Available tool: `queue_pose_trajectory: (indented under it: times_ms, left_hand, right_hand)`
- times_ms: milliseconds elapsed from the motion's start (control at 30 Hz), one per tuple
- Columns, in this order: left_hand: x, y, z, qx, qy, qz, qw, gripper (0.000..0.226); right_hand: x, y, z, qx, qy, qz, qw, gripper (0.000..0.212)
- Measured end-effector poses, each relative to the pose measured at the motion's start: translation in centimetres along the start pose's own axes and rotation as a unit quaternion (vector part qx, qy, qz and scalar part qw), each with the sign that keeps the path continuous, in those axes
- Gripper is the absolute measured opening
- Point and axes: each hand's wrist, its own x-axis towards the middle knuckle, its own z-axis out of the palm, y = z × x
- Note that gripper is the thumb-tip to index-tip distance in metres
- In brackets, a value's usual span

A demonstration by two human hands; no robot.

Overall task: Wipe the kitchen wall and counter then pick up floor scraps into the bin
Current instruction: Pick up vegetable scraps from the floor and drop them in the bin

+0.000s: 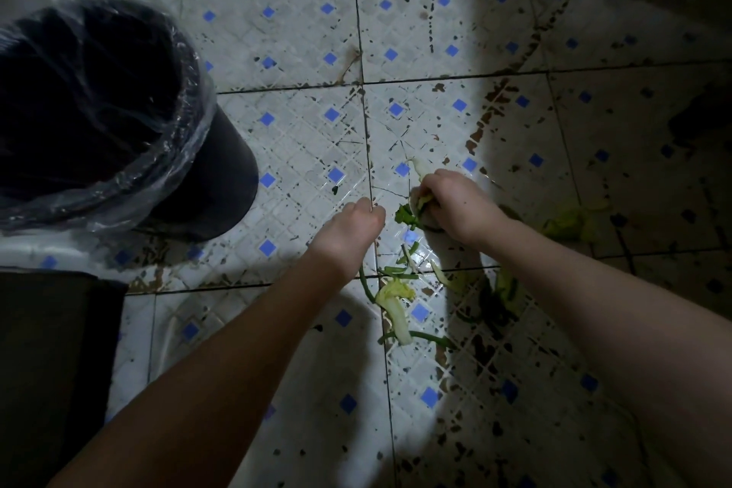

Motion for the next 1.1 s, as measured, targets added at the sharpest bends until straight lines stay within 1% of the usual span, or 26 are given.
queue_pose_trajectory:
  times_ms: [300, 400, 600, 700, 867, 933, 1000, 1100]
  left_hand:
    - [-1.3, -0.4, -2.0, 0.005, 0.039, -0.005, 0.999, 0.035]
    - [-2.1, -0.8, -2.9, -0.005, 0.065, -0.007, 0.998, 0.036]
    - [-3.7, -1.4, -6.1, 0.020, 0.092, -0.012, 0.996, 0.030]
    - [-4.4, -1.9, -8.0, 0.029, 0.101, -0.022, 0.994, 0.034]
    - [-6.2, -2.3, -11.0, 0.040, 0.157, -0.021, 0.987, 0.043]
    - [-6.8, -2.9, -12.3, 0.042, 0.196, -0.023, 0.979, 0.044]
    - [-7.5, -3.9, -13.7, 0.025, 0.227, -0.030, 0.973, 0.041]
    - [-8.9, -5.6, -15.5, 0.015, 0.248, -0.052, 0.967, 0.031]
  right_hand:
    - [-1.3, -1.0, -2.5, 0.005, 0.062, -0.017, 0.998, 0.023]
    - [-1.9, -1.6, -3.5, 0.003, 0.086, -0.033, 0.996, 0.022]
    - [-2.5, -3.2, -5.5, -0.020, 0.124, -0.054, 0.991, 0.025]
    - [-2.9, -4.4, -6.6, -0.025, 0.146, -0.074, 0.986, 0.025]
    - [-3.1, -6.9, -8.3, -0.031, 0.162, -0.105, 0.981, 0.025]
    - [-3.1, -8.0, -8.7, -0.018, 0.180, -0.114, 0.977, 0.025]
    - [-3.2, -9.4, -9.2, -0.002, 0.199, -0.127, 0.972, 0.024]
    - [-3.1, -11.7, -10.0, 0.011, 0.212, -0.160, 0.964, 0.024]
